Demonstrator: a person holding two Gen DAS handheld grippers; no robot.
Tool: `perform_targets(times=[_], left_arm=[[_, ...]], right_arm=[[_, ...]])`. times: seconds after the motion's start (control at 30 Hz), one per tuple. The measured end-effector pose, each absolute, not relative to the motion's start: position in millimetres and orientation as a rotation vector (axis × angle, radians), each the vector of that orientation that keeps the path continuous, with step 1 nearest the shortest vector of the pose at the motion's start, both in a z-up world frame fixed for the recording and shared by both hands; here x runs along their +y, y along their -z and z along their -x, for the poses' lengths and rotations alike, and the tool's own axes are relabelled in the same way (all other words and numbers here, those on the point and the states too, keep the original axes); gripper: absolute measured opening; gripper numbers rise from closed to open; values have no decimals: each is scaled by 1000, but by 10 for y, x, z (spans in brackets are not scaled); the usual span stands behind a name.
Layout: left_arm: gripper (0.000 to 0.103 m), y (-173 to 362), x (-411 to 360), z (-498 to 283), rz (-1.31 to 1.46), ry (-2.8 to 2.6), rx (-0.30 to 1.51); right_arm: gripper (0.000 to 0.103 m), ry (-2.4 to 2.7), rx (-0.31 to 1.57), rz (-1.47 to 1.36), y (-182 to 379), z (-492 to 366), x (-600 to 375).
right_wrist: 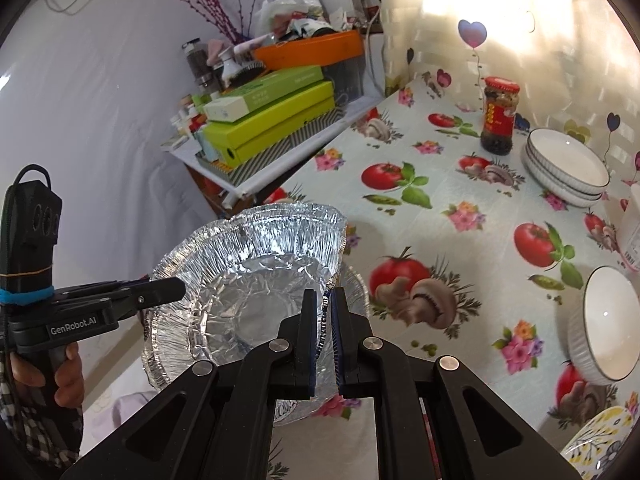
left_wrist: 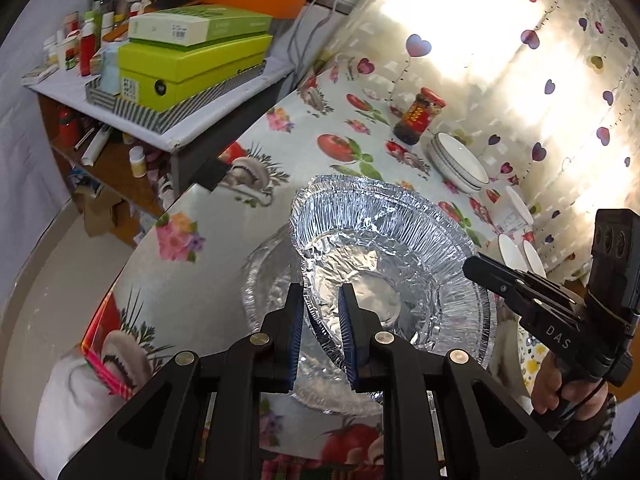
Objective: Organize plates and bowls
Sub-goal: 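Hold the foil pan stack with both tools and lift it, then lower the foil pan stack onto the table and open both tools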
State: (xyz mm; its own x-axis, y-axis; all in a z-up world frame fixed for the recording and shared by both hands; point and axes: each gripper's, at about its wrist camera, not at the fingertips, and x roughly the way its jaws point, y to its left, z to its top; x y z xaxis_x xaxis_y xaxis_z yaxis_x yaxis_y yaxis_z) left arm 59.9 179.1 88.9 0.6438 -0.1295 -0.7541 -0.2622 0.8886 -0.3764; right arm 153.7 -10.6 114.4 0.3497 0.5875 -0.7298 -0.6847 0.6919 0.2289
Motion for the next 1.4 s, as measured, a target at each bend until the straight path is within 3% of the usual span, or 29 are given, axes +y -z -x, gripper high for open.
perform_targets(times=[1.4], left_arm=[[19, -496, 1883, -527, 482, -110, 928]], right_arm=[[8, -783, 956, 116, -695, -1560, -76]])
